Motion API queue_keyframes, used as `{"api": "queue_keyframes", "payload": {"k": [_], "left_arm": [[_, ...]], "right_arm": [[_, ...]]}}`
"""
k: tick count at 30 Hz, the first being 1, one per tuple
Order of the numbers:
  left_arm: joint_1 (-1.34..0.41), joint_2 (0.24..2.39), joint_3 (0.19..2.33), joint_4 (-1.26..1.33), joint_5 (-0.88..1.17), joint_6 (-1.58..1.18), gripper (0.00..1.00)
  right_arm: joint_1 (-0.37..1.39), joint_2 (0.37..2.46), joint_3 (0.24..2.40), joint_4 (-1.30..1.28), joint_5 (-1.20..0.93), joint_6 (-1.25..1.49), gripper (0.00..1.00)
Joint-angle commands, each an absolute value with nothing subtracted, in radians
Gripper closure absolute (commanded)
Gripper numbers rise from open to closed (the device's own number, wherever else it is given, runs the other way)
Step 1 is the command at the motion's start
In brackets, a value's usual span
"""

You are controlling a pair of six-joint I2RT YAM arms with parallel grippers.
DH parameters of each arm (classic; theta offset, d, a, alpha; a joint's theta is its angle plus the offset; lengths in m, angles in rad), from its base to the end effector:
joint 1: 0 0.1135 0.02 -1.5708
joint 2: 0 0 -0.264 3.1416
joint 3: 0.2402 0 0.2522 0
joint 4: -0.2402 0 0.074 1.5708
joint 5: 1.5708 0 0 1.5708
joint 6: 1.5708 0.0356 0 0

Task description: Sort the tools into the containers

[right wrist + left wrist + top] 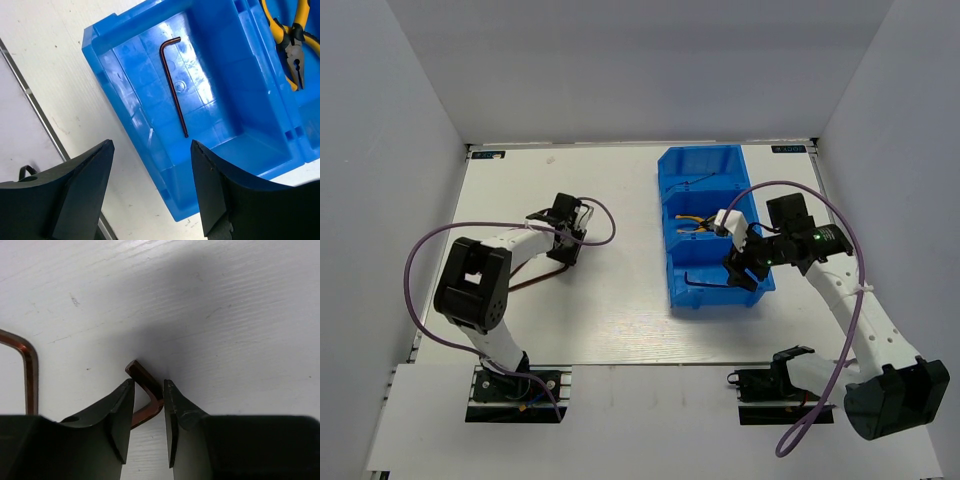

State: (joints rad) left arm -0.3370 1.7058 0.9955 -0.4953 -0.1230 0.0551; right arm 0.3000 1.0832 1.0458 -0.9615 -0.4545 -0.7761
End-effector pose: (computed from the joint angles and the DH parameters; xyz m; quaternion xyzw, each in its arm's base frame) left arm 0.3029 -0.1015 0.1587 0.1803 0.9649 0.0344 0.1879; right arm 0.1871 0.0742 0.3084 -0.5336 0.7701 0.1452 0.3180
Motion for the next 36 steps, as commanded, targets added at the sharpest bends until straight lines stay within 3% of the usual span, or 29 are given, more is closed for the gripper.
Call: {"api": "queue_keyframes", "payload": {"k": [1,6,8,11,16,24,36], "left_arm": [[-0.341,1.743,0.982,-0.566,0.008,0.044,0.6],[-0.341,1.773,1.023,-0.604,0.089,-0.018,0.54],[-0.341,1.804,1.061,-0.618,0.153,-0.046,0.67],[-0.341,1.862,1.112,-0.618,0.211,-0.097,0.75],[-0.341,1.91,1.196,-0.618,0.253,-0.155,0.78],[-0.341,1.933,1.24,-0.608,0.301,-0.209,0.89],[-0.37,1.692,1.152,-0.552,0.358,-0.301,0.99]], "right_arm": [[0.287,1.078,1.042,-0.92,-0.503,-0.742,0.31],[0.278,1.081,1.051,-0.92,-0.517,-0.733,0.31],[0.275,1.08,1.049,-0.922,-0.522,-0.727,0.31],[0.268,1.075,1.046,-0.92,-0.526,-0.723,0.31],[0.264,1.065,1.045,-0.928,-0.526,-0.718,0.31],[0.247,1.034,1.02,-0.934,-0.526,-0.713,0.31],[0.238,1.045,1.012,-0.922,-0.558,-0.698,0.31]]}}
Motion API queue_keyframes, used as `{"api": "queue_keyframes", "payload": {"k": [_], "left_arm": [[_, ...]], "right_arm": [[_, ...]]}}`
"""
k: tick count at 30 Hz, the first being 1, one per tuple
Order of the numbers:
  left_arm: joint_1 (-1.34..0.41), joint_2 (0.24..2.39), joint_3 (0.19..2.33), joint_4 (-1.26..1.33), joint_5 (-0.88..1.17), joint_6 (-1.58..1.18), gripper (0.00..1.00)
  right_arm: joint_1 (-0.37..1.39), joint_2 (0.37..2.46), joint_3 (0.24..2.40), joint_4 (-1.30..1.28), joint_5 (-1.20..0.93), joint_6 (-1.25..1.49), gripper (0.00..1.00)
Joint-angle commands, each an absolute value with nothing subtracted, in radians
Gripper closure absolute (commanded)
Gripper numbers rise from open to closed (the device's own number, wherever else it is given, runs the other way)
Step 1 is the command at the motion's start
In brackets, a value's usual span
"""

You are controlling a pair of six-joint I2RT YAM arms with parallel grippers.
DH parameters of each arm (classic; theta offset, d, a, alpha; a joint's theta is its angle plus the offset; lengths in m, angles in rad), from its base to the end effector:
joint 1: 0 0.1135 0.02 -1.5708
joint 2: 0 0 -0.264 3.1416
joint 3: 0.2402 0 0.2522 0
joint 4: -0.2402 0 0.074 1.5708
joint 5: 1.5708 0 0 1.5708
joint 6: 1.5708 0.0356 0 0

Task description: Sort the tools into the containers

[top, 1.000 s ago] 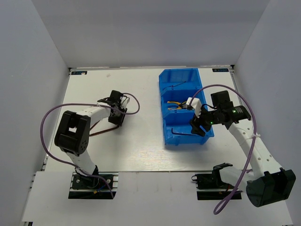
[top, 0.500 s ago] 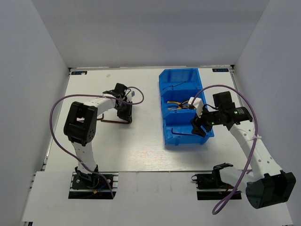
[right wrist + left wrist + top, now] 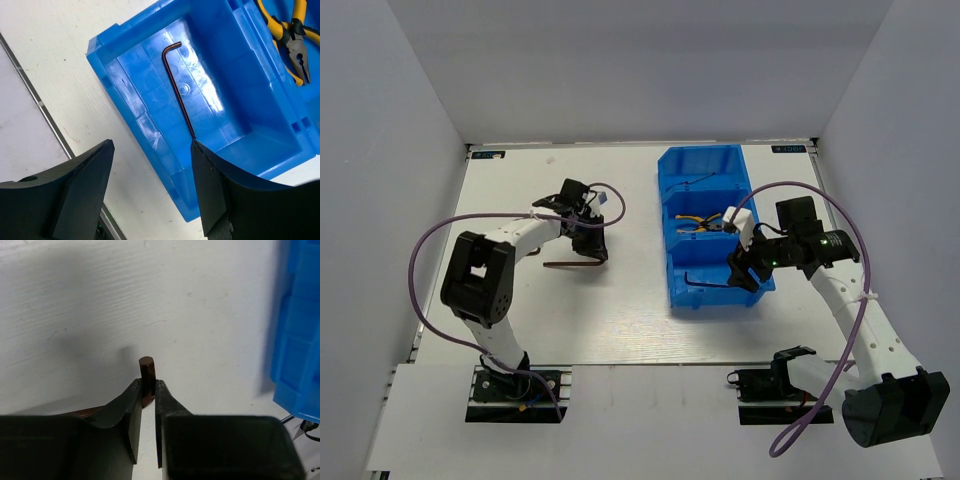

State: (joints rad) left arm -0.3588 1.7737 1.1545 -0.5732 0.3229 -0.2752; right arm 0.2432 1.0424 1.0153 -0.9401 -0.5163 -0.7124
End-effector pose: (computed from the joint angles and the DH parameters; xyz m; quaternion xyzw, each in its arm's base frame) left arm 0.3212 -0.1325 0.1786 0.0707 0.9673 -0.2079 0.1272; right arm 0.1831 0.0635 0.3084 -0.4919 0.7849 0.1703 0.3362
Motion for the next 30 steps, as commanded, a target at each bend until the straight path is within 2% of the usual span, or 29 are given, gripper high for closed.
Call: {"api": "queue_keyframes", "payload": {"k": [1,7,15,30], "left_arm": [[-0.37,1.692,1.152,-0.561,0.357,-0.301,0.99],[-0.38,1.668,1.127,-0.552,0.357,-0.291,1.0],[-0.391,1.664,1.23,-0.615,0.331,-0.265,1.0],[-0.428,1.831,1.175,-0.568,0.167,-0.225,1.0]], "right_arm": [[0.238,1.048,1.014,-0.919,-0.563,-0.695,0.31],[0.238,1.062,1.023,-0.916,-0.569,-0.686,0.31],[0.241,1.055,1.014,-0.92,-0.575,-0.684,0.31],[0.235,1.054,1.012,-0.922,-0.572,-0.677,0.31]]}}
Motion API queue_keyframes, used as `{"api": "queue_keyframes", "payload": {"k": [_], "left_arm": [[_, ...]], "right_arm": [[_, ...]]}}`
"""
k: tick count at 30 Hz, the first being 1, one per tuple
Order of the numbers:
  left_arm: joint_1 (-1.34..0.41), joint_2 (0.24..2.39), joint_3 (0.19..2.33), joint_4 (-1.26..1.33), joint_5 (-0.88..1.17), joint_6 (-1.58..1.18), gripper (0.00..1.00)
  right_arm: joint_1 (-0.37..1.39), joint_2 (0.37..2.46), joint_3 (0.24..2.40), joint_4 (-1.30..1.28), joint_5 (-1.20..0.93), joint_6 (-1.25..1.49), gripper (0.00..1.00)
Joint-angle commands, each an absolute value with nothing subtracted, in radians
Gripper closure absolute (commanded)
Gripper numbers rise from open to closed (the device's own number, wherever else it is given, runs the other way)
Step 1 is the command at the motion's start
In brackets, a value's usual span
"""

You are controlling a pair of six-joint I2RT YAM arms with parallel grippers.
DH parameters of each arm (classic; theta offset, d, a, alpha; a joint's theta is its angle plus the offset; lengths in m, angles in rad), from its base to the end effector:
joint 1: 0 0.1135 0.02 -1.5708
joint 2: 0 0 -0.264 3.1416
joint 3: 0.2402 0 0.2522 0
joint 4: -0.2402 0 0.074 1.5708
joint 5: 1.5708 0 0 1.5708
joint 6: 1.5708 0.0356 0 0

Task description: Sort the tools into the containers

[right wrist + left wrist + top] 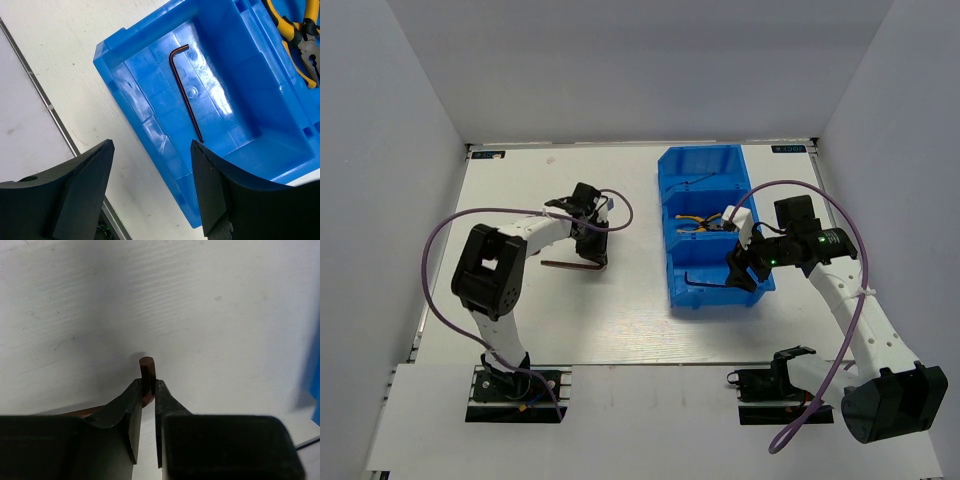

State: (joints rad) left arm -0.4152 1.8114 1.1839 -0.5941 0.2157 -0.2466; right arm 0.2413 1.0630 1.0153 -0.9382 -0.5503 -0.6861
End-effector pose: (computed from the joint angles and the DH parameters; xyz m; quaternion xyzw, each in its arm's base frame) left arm 0.3205 -0.1496 0.1724 0.1011 0.9740 -0.1564 0.1289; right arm 0.1866 0.0651 0.3054 -0.4822 0.7892 0.1925 0.3280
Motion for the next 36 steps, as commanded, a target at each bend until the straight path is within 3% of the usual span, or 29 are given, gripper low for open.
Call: {"api": "queue_keyframes", "payload": {"k": [1,7,8,9,12,17,24,31,34,36], "left_arm": [[-0.428,1.842,1.175,-0.568,0.158,-0.225,1.0],[-0.456,1.884,1.184,-0.558,0.123,-0.225,0.96],[-0.456,1.884,1.184,-0.558,0.112,-0.225,0.9],[-0.456,1.884,1.175,-0.558,0.112,-0.225,0.74],[-0.466,1.838,1.155,-0.558,0.103,-0.203,0.48],[-0.466,1.773,1.137,-0.639,0.077,-0.079,0.36],[-0.466,1.792,1.137,-0.755,-0.145,0.026,0.36],[-0.476,1.845,1.127,-0.775,-0.213,0.037,0.36],[-0.485,1.856,1.118,-0.775,-0.224,0.037,0.41],[-0.494,1.884,1.118,-0.775,-0.224,0.037,0.53]], "right_arm": [[0.238,1.051,1.014,-0.923,-0.572,-0.68,0.31],[0.23,1.048,1.006,-0.934,-0.566,-0.68,0.31],[0.227,1.039,1.003,-0.936,-0.563,-0.681,0.31],[0.226,1.039,1.003,-0.936,-0.563,-0.683,0.31],[0.224,1.035,0.996,-0.934,-0.561,-0.681,0.31],[0.216,1.032,0.983,-0.925,-0.568,-0.678,0.31],[0.212,1.051,0.982,-0.888,-0.591,-0.66,0.31],[0.207,1.054,0.991,-0.879,-0.598,-0.655,0.31],[0.204,1.052,0.991,-0.88,-0.598,-0.652,0.31],[0.204,1.049,0.988,-0.884,-0.6,-0.652,0.31]]}}
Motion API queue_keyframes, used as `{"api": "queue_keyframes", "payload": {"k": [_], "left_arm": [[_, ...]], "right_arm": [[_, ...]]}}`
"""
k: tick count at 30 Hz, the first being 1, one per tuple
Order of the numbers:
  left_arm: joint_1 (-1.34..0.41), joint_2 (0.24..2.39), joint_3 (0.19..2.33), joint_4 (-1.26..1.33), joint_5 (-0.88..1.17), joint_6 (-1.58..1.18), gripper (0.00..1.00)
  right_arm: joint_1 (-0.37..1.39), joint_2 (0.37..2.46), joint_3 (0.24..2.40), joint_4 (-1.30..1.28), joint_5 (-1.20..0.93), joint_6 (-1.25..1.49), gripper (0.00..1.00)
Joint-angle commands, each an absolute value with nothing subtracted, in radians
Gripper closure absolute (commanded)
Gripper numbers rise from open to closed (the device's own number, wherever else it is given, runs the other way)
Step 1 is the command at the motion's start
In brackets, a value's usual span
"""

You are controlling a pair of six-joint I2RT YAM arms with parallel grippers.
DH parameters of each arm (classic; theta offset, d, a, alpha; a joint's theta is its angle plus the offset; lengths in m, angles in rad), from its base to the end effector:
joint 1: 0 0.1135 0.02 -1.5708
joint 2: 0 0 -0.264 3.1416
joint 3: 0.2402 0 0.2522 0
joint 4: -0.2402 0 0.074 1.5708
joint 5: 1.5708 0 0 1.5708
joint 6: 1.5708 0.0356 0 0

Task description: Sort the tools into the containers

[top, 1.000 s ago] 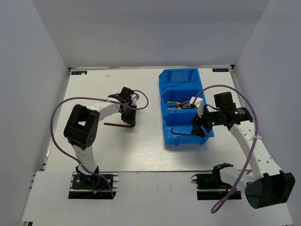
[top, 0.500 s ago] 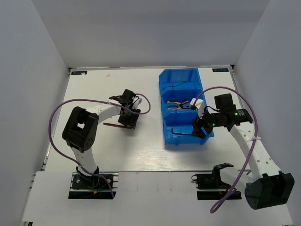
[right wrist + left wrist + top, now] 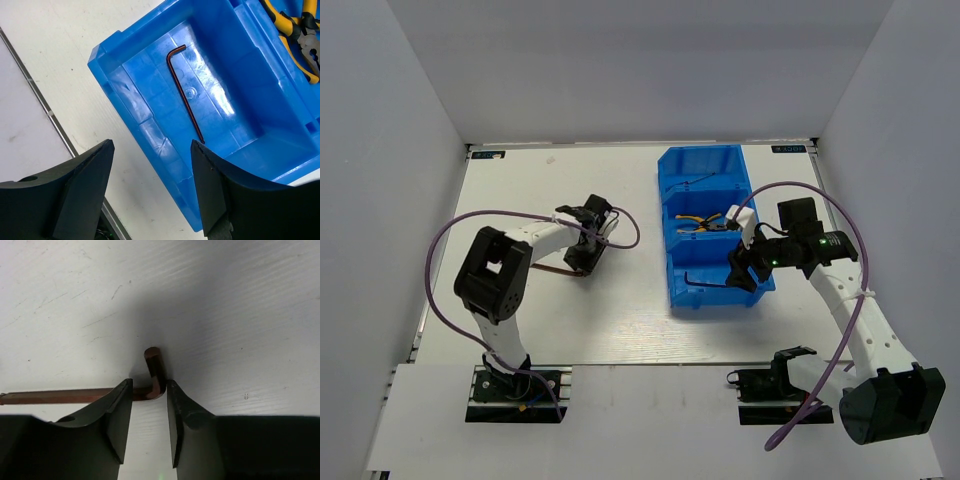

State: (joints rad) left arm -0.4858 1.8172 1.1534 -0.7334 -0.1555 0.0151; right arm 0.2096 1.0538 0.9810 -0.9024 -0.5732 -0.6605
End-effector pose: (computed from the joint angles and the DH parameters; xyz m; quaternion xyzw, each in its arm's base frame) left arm 0.2972 -0.1507 0.1583 0.2396 0.9639 0.0551 0.1021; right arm 0.1882 0.0598 0.2990 -0.4617 0.7966 0.2005 0.3347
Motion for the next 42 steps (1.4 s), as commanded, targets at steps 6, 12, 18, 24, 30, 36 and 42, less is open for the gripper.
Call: {"api": "queue_keyframes", "payload": {"k": [6,12,18,24,30,36,42], "left_arm": [[-0.514,1.942,1.144,-0.775,-0.21,0.002,0.78],[-0.514,2.002,1.267,-0.765,-0.086,-0.116,0.87],[-0.492,2.086,1.445,-0.736,0.061,-0.274,0.9],[-0.492,2.117,1.597,-0.69,0.175,-0.398,0.9],[-0.483,2.108,1.64,-0.603,0.213,-0.48,0.85],[-0.483,2.117,1.698,-0.678,0.177,-0.361,0.36],[-0.483,2.057,1.665,-0.755,0.114,-0.125,0.32]], "right_arm": [[0.196,1.042,0.986,-0.888,-0.606,-0.652,0.31],[0.193,1.035,0.983,-0.896,-0.606,-0.652,0.31],[0.19,1.016,0.982,-0.917,-0.6,-0.658,0.31],[0.183,0.986,0.963,-0.934,-0.589,-0.67,0.31],[0.176,0.966,0.942,-0.948,-0.584,-0.678,0.31],[0.167,0.962,0.934,-0.954,-0.591,-0.684,0.31],[0.166,0.956,0.923,-0.95,-0.598,-0.687,0.31]]}}
